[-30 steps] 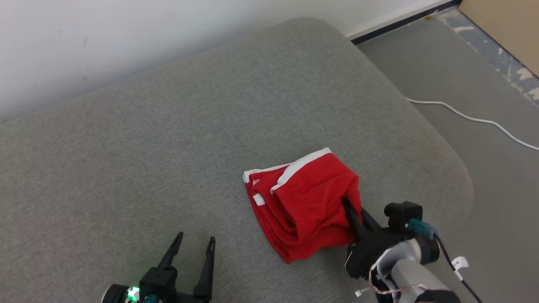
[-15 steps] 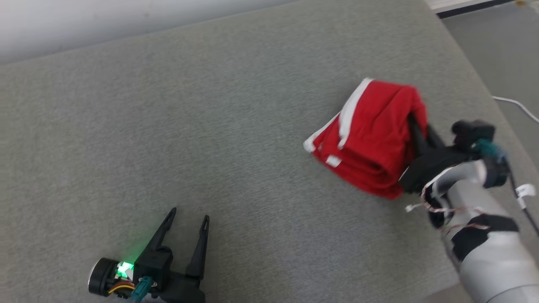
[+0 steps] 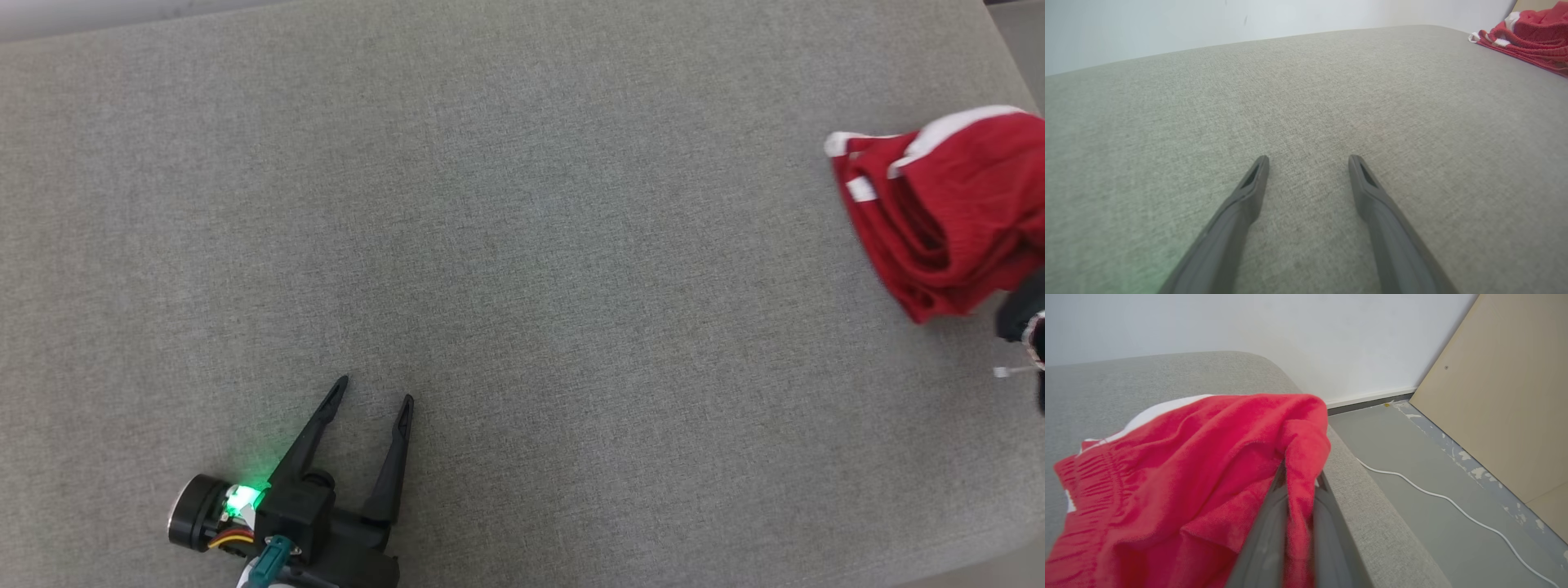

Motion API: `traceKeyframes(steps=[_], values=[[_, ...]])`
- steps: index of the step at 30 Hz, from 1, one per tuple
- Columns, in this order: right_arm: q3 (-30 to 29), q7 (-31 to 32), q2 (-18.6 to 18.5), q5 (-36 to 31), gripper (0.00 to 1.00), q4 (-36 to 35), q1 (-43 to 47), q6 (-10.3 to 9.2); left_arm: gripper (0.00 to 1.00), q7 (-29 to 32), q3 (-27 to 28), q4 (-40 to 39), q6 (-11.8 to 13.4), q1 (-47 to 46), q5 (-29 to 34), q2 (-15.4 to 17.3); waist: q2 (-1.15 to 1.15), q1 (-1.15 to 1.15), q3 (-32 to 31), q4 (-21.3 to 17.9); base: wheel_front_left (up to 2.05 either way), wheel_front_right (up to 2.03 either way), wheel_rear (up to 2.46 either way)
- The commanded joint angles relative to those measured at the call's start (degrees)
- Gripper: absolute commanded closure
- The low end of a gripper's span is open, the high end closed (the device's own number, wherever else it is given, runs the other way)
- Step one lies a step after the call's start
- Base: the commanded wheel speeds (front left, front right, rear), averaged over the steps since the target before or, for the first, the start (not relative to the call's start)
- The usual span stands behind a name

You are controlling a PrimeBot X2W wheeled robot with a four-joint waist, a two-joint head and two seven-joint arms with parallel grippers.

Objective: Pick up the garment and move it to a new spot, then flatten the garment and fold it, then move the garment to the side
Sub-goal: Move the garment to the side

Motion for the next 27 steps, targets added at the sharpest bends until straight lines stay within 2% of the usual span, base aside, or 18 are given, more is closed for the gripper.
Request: traceKeyframes(steps=[1, 5, 6, 7, 13, 16, 21, 23, 27], values=[[-0.79, -0.02, -0.55, -0.76, 1.0, 0.22, -0.73, -0.16, 0.0, 0.57, 0.89, 1.77, 0.38, 0.35, 0.19, 1.89, 0.0, 0.0, 0.06, 0.1, 0.0, 0.0, 0.0], [-6.65, -0.01, -1.85, -6.4, 1.0, 1.33, -0.24, -0.16, 0.0, 0.57, 0.98, 2.03, 0.88, 0.34, -0.19, 1.76, 0.0, 0.0, -0.36, 0.19, 0.0, 0.0, 0.0], [-8.47, -0.02, -2.33, -7.86, 0.61, 1.48, 0.08, -0.16, 0.0, 0.57, 0.97, 2.08, 0.92, 0.41, -0.31, 1.64, 0.0, 0.0, -0.5, 0.2, 0.0, 0.0, 0.0], [-10.09, -0.02, -2.74, -9.57, 0.0, 2.0, 0.43, -0.16, 0.0, 0.56, 0.98, 2.11, 0.87, 0.53, -0.43, 1.6, 0.0, 0.0, -0.68, 0.2, 0.0, 0.0, 0.0], [-18.22, -0.01, -1.45, -18.15, 0.0, -0.19, 0.89, -0.16, 0.0, 0.56, 1.32, 2.97, 1.36, 1.35, -0.79, 1.42, 0.0, 0.0, -1.48, -0.1, 0.0, 0.0, 0.0], [-19.63, -0.01, 1.17, -21.12, 0.0, -3.21, 0.88, -0.16, 0.0, 0.55, 1.64, 3.1, 1.66, 1.49, -1.09, 1.13, 0.0, 0.0, -2.13, -0.18, 0.0, 0.0, 0.0], [-16.01, 0.0, 6.54, -21.73, 0.0, -7.95, 2.38, -0.16, 0.0, 0.41, 2.16, 2.95, 2.11, 2.03, -1.6, 0.48, 0.0, 0.0, -4.01, 0.13, 0.0, 0.0, 0.0], [-13.86, -0.01, 8.42, -20.08, 0.0, -10.32, 3.58, -0.16, 0.0, 0.37, 2.52, 2.77, 2.23, 2.34, -1.82, 0.19, 0.0, 0.0, -4.9, 0.45, 0.0, 0.0, 0.0], [-5.84, 0.0, 13.73, -16.65, 0.0, -16.22, 8.39, -0.16, 0.0, 0.27, 3.62, 2.31, 2.88, 3.18, -2.42, -0.39, 0.0, 0.0, -7.14, 1.25, 0.0, 0.0, 0.0]])
